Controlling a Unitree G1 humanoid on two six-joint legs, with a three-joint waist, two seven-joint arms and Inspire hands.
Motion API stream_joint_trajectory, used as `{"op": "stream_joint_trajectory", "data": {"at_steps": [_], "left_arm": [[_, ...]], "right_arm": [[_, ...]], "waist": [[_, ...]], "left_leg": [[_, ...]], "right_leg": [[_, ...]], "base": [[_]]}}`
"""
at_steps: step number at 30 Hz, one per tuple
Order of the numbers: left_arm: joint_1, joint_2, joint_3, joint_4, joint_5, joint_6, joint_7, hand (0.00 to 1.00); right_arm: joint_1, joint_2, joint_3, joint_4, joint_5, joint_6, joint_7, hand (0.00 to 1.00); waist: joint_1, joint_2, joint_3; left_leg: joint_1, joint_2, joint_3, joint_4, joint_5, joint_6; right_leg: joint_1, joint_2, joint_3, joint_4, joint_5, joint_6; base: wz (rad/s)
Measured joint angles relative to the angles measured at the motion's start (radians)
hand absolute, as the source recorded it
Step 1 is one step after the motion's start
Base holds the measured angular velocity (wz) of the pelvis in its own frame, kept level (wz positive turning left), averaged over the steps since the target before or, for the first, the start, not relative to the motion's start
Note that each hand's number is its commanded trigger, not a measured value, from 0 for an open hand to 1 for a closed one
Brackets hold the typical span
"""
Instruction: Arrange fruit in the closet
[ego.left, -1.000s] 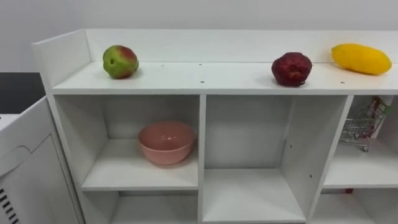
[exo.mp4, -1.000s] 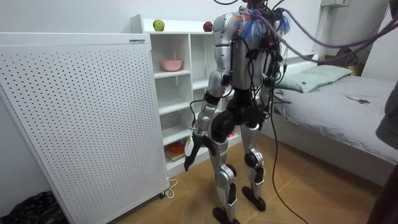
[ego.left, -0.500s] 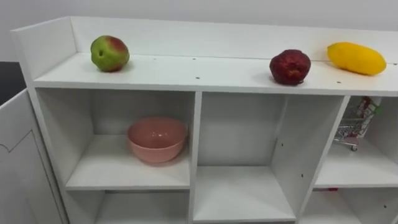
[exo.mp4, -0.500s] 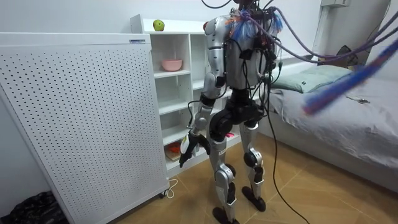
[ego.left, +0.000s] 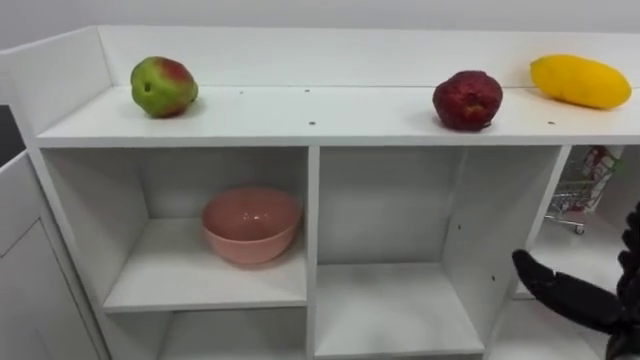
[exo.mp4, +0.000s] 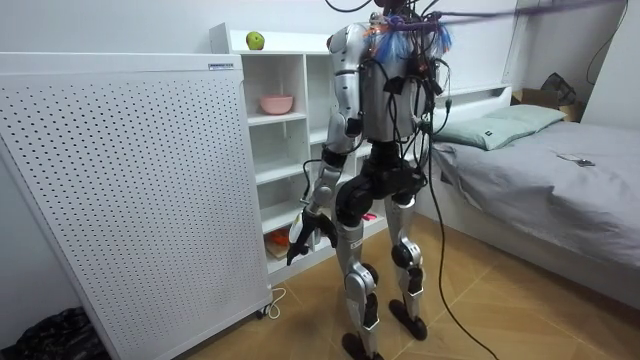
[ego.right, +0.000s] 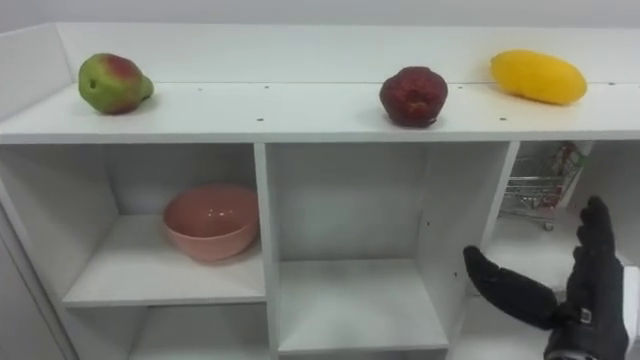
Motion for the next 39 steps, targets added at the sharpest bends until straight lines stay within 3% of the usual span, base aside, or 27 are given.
{"op": "stream_joint_trajectory", "data": {"at_steps": [3, 7, 11, 15, 17, 29, 36, 39], "left_arm": [[0.005, 0.001, 0.001, 0.000, 0.000, -0.003, -0.004, 0.00], [0.001, 0.001, 0.001, 0.001, 0.001, -0.017, -0.027, 0.00], [-0.005, 0.002, 0.012, 0.001, 0.002, -0.016, -0.049, 0.00], [-0.006, 0.002, 0.012, 0.001, 0.011, -0.016, -0.063, 0.00], [-0.008, 0.002, 0.011, 0.001, 0.011, -0.016, -0.067, 0.00], [-0.015, 0.002, 0.009, 0.006, 0.011, -0.017, -0.068, 0.00], [-0.014, 0.001, 0.000, 0.008, 0.012, -0.011, -0.060, 0.00], [-0.014, 0.004, 0.001, 0.000, 0.012, -0.008, -0.065, 0.00]], "right_arm": [[-0.049, -0.030, 0.001, -0.040, 0.000, -0.004, 0.000, 0.00], [-0.082, -0.037, 0.000, -0.041, -0.003, 0.002, -0.016, 0.00], [-0.149, -0.046, 0.000, -0.057, -0.004, 0.002, -0.024, 0.00], [-0.188, -0.079, 0.000, -0.098, -0.005, -0.007, -0.031, 0.00], [-0.204, -0.079, 0.000, -0.102, -0.006, -0.023, -0.030, 0.00], [-0.267, -0.088, 0.002, -0.100, 0.002, -0.030, -0.026, 0.00], [-0.298, -0.121, 0.013, -0.013, 0.013, -0.029, -0.030, 0.00], [-0.317, -0.144, 0.016, 0.031, 0.084, -0.021, -0.019, 0.00]], "waist": [[0.011, -0.012, -0.0017], [0.025, -0.030, 0.0070], [0.026, -0.030, 0.0071], [0.040, -0.027, 0.0051], [0.045, -0.027, 0.0049], [0.057, -0.027, 0.0047], [0.072, -0.032, 0.0063], [0.075, -0.040, 0.0085]], "left_leg": [[0.001, 0.000, -0.001, 0.000, 0.000, 0.000], [0.010, 0.000, -0.003, 0.000, 0.000, 0.000], [-0.005, 0.000, -0.002, 0.003, 0.000, 0.000], [-0.009, 0.001, -0.005, 0.007, 0.001, 0.001], [-0.010, 0.002, -0.012, 0.011, 0.001, 0.001], [-0.027, 0.000, -0.040, 0.026, 0.001, 0.002], [-0.023, 0.000, -0.048, 0.026, 0.002, 0.002], [-0.024, 0.000, -0.048, 0.028, 0.002, 0.002]], "right_leg": [[0.003, 0.000, -0.002, -0.001, 0.000, 0.000], [0.015, -0.001, -0.013, -0.001, 0.000, 0.000], [0.001, -0.001, -0.026, 0.000, 0.000, 0.000], [-0.001, -0.001, -0.027, 0.008, 0.001, -0.001], [-0.001, -0.002, -0.033, 0.016, 0.001, -0.001], [-0.003, -0.004, -0.058, 0.017, 0.001, -0.001], [0.004, -0.004, -0.063, 0.017, 0.001, -0.002], [0.005, -0.004, -0.065, 0.017, 0.001, -0.002]], "base": [[0.00], [0.02], [0.01], [0.01], [0.07], [0.07], [0.01], [0.00]]}}
